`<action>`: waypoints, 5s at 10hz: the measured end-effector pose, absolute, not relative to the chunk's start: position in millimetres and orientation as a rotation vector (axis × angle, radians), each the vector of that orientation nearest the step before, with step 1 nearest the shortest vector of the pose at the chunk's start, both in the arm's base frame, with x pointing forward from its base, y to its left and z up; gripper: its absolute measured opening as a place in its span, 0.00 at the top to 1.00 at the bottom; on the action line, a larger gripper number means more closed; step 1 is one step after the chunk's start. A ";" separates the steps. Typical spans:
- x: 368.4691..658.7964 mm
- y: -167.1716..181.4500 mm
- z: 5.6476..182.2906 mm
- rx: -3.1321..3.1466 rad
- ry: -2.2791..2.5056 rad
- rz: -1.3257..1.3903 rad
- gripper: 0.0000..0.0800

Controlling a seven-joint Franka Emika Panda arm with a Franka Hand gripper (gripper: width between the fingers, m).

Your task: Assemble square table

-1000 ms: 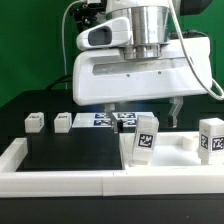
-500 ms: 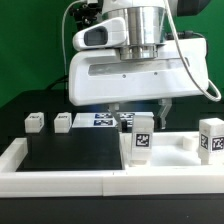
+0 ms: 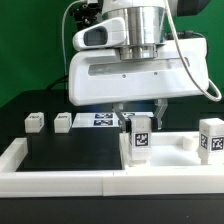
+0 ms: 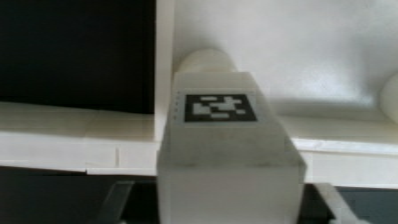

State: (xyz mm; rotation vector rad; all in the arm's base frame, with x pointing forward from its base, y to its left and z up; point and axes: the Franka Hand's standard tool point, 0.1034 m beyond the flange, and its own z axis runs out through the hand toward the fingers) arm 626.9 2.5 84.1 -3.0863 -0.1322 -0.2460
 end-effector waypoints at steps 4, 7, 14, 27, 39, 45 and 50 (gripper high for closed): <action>626.7 2.1 83.1 -3.033 0.407 -0.250 0.64; 625.6 -1.1 82.1 -2.894 0.969 -0.233 0.64; 620.2 -0.5 81.1 -2.533 1.713 -0.201 0.63; 618.7 14.5 80.4 -3.136 -0.003 -0.230 0.19; 618.5 8.5 79.4 -3.134 0.024 -0.242 0.64; 618.0 5.7 78.3 -2.953 0.905 -0.239 0.64; 617.0 6.4 77.3 -2.608 1.621 -0.227 0.63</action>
Offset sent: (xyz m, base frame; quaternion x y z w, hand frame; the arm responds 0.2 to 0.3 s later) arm -0.0063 0.0067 -0.0060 -0.0179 0.0063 0.2374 0.9712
